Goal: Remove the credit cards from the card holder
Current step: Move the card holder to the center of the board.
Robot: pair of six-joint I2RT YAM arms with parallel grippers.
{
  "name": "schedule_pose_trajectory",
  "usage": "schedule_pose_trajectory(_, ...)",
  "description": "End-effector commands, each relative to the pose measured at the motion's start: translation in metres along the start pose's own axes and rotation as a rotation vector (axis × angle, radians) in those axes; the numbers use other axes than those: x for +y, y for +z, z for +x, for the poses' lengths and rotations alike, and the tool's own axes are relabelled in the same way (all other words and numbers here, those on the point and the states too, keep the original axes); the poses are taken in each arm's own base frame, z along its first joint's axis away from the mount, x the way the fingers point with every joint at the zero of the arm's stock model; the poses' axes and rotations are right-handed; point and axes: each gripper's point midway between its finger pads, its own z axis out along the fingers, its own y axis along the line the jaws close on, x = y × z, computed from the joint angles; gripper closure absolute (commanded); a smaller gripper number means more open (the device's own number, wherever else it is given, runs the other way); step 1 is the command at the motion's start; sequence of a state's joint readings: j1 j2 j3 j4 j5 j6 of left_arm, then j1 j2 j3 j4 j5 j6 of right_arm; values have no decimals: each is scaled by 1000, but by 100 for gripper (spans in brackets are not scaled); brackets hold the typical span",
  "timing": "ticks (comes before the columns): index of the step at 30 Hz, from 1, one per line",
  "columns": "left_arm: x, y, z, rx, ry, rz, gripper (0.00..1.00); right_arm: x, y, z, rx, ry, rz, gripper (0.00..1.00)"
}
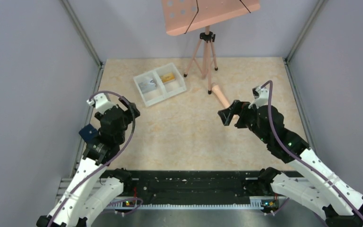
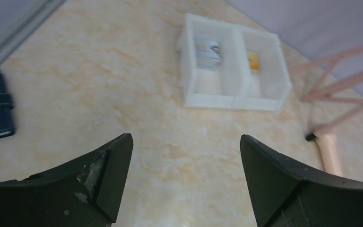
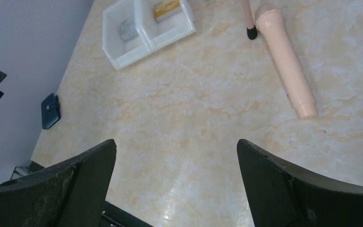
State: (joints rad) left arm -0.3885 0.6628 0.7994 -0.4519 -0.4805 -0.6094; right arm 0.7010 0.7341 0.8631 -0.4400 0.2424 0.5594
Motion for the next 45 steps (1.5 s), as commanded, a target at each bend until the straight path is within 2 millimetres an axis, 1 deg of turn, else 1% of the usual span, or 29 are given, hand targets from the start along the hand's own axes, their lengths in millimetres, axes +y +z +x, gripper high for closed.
schedule_pose_trajectory(1, 69, 1, -16, -173, -45, -366, 13, 23, -6, -3, -25, -16, -144, 1)
schedule_pose_trajectory(4, 95, 0, -12, -192, -30, -502, 16, 28, -9, 0, -36, -5, -188, 2)
schedule_pose_trajectory(7, 125, 4, 5, -150, -15, -642, 17, 33, -12, 6, -44, 19, -241, 2)
schedule_pose_trajectory(10, 162, 5, 25, -67, -87, -806, 17, 34, -13, 10, -56, 35, -270, 3)
schedule_pose_trajectory(12, 181, 5, 31, -37, -135, -881, 18, 32, -14, 12, -65, 34, -273, 3)
schedule_pose_trajectory(14, 194, 4, 31, -46, -171, -949, 18, 34, -18, 9, -75, 20, -290, 3)
schedule_pose_trajectory(16, 202, 5, 28, -72, -204, -994, 19, 37, -24, 5, -87, -24, -313, 3)
schedule_pose_trajectory(18, 206, 13, 30, -80, -235, -994, 20, 40, -29, 0, -98, -56, -327, 3)
schedule_pose_trajectory(20, 215, 19, 35, -74, -305, -1005, 21, 42, -33, -8, -110, -87, -331, 3)
schedule_pose_trajectory(24, 243, 24, 47, -54, -439, -1091, 25, 48, -42, -18, -135, -125, -362, 5)
schedule_pose_trajectory(26, 254, 29, 47, -43, -466, -1115, 26, 54, -50, -22, -164, -125, -404, 5)
schedule_pose_trajectory(28, 265, 29, 44, -64, -474, -1167, 28, 58, -55, -23, -190, -117, -440, 6)
schedule_pose_trajectory(31, 278, 29, 40, -84, -491, -1224, 30, 60, -60, -24, -223, -92, -470, 6)
schedule_pose_trajectory(33, 285, 32, 43, -78, -521, -1233, 30, 60, -61, -25, -232, -79, -476, 6)
schedule_pose_trajectory(40, 291, 49, 57, -75, -634, -1204, 35, 63, -64, -32, -244, -77, -478, 7)
schedule_pose_trajectory(43, 291, 61, 62, -74, -671, -1172, 36, 63, -65, -35, -253, -67, -479, 7)
schedule_pose_trajectory(45, 292, 66, 69, -58, -695, -1169, 36, 63, -65, -34, -253, -62, -478, 7)
